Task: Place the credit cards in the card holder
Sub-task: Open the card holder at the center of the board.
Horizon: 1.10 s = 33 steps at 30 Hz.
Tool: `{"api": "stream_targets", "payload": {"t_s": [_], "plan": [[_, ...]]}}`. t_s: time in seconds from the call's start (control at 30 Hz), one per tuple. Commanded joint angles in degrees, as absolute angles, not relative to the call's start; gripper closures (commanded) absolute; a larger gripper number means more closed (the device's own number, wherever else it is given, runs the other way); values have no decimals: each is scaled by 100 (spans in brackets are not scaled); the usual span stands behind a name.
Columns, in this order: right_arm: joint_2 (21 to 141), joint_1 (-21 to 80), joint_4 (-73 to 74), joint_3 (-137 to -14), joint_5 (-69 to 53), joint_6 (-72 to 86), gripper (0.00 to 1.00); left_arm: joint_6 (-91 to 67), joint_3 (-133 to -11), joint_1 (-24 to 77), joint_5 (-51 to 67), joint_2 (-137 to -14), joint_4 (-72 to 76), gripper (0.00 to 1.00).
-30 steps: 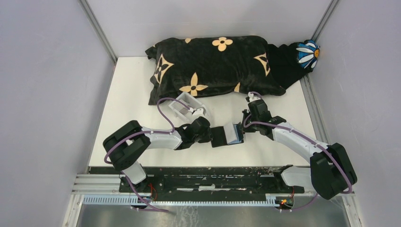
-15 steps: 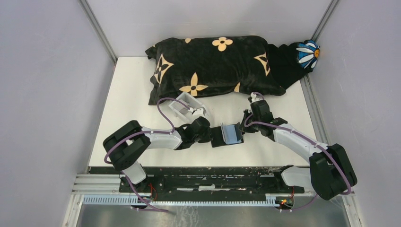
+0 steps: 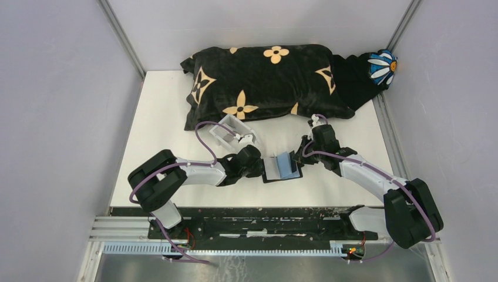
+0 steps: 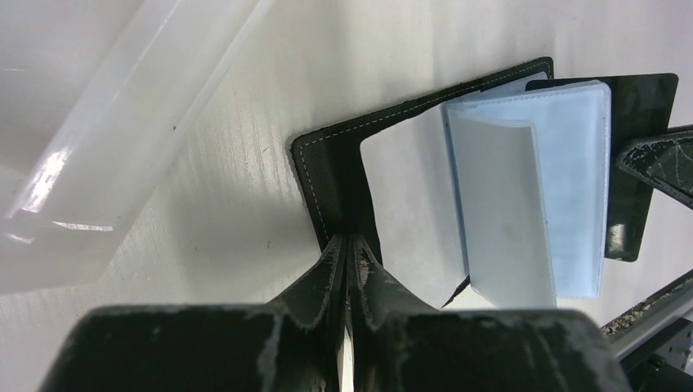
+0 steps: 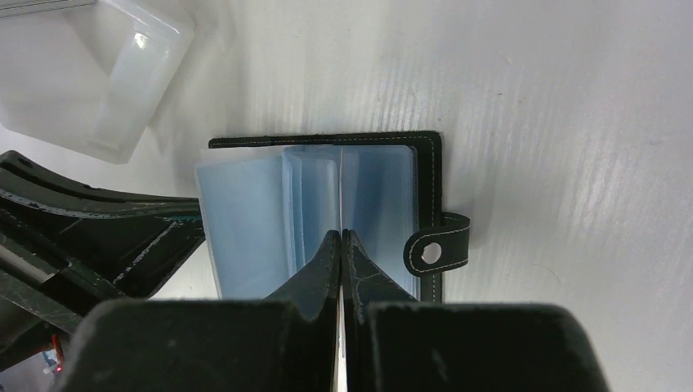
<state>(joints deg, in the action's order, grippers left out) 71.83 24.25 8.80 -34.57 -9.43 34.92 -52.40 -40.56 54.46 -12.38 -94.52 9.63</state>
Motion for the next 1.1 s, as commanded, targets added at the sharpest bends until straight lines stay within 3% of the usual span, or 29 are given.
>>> {"api": "stream_targets", "payload": {"t_s": [0.0, 1.07], "plan": [[7095, 2395, 515, -3527, -1183, 3616, 99, -5142, -4064, 5473, -1319, -9587, 912, 91], [7727, 3167, -126, -3935, -1282, 3820, 99, -5124, -4158, 5470, -1293, -9776, 852, 91]]}}
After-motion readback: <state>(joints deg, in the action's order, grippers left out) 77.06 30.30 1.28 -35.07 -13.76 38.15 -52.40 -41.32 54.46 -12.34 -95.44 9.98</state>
